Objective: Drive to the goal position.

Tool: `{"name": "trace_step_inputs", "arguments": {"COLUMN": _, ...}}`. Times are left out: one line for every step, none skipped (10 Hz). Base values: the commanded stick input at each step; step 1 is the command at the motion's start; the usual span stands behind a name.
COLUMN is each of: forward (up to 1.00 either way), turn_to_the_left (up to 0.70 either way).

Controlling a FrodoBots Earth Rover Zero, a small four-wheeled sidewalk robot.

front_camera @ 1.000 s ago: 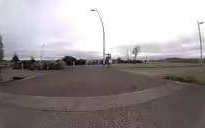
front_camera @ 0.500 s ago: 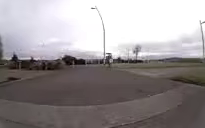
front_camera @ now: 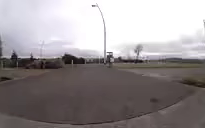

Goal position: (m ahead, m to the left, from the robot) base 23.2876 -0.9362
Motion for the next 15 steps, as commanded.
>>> {"name": "trace_step_inputs", "arguments": {"forward": 1.00, "turn_to_the_left": 0.00}}
{"name": "trace_step_inputs", "arguments": {"forward": 1.00, "turn_to_the_left": -0.03}}
{"name": "trace_step_inputs", "arguments": {"forward": 1.00, "turn_to_the_left": -0.09}}
{"name": "trace_step_inputs", "arguments": {"forward": 1.00, "turn_to_the_left": -0.16}}
{"name": "trace_step_inputs", "arguments": {"forward": 1.00, "turn_to_the_left": -0.22}}
{"name": "trace_step_inputs", "arguments": {"forward": 1.00, "turn_to_the_left": -0.28}}
{"name": "trace_step_inputs", "arguments": {"forward": 1.00, "turn_to_the_left": -0.35}}
{"name": "trace_step_inputs", "arguments": {"forward": 1.00, "turn_to_the_left": -0.40}}
{"name": "trace_step_inputs", "arguments": {"forward": 1.00, "turn_to_the_left": -0.40}}
{"name": "trace_step_inputs", "arguments": {"forward": 1.00, "turn_to_the_left": -0.40}}
{"name": "trace_step_inputs", "arguments": {"forward": 1.00, "turn_to_the_left": -0.40}}
{"name": "trace_step_inputs", "arguments": {"forward": 1.00, "turn_to_the_left": -0.40}}
{"name": "trace_step_inputs", "arguments": {"forward": 1.00, "turn_to_the_left": -0.40}}
{"name": "trace_step_inputs", "arguments": {"forward": 1.00, "turn_to_the_left": -0.40}}
{"name": "trace_step_inputs", "arguments": {"forward": 1.00, "turn_to_the_left": 0.00}}
